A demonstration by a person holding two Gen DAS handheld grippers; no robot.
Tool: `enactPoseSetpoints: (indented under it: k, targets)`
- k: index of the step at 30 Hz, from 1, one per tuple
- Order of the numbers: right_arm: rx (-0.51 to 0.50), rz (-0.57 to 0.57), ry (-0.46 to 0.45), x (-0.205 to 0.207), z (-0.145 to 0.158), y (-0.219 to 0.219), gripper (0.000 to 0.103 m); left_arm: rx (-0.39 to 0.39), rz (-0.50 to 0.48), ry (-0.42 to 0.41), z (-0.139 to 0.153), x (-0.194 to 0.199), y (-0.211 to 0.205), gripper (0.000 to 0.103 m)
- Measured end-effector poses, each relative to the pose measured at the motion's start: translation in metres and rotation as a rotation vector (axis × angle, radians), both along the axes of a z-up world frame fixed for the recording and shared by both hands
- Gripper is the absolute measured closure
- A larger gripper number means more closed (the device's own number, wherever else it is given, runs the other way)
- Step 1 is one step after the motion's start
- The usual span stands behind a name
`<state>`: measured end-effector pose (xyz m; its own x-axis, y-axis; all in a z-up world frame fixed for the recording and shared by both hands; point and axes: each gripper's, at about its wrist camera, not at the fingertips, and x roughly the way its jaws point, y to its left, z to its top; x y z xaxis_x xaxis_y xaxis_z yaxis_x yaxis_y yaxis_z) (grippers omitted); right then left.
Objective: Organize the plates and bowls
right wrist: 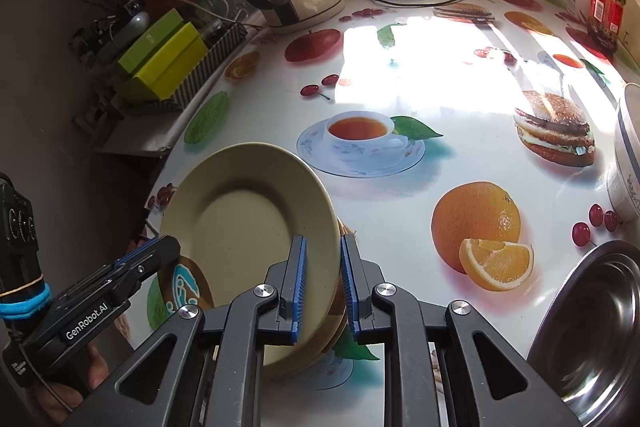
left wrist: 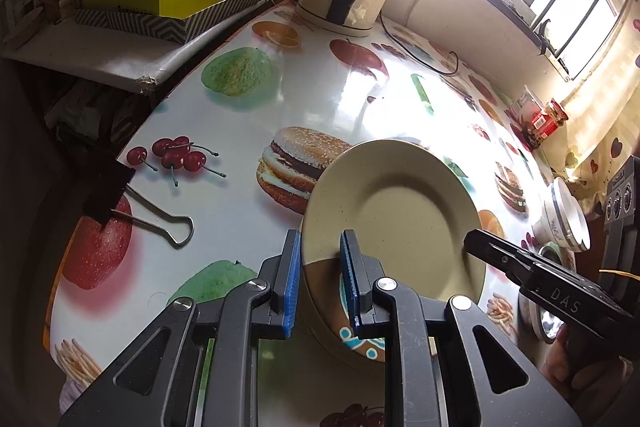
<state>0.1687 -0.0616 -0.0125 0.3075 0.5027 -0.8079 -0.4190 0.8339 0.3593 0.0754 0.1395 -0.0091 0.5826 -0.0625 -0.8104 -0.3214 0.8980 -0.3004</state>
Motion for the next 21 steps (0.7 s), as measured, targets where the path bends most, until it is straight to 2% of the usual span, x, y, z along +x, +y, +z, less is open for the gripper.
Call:
enactPoseSetpoints:
  k: [21]
  targets:
    - [-0.023,-0.006,-0.003,-0.0052,-0.0049,-0.0005,0.086,0.006,-0.016,0.019,-0.0075,-0.0023,-0.0033,0.083]
